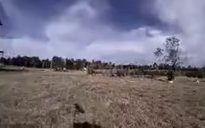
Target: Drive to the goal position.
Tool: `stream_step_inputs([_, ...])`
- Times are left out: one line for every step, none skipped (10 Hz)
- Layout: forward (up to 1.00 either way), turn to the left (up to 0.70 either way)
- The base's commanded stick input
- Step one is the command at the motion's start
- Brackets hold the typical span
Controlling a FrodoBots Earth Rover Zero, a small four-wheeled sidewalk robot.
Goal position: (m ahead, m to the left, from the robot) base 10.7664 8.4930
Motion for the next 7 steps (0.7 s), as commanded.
stream_step_inputs([0.70, 0.00])
stream_step_inputs([0.70, 0.00])
stream_step_inputs([0.70, 0.00])
stream_step_inputs([0.70, 0.00])
stream_step_inputs([0.70, 0.00])
stream_step_inputs([0.70, 0.00])
stream_step_inputs([0.70, 0.00])
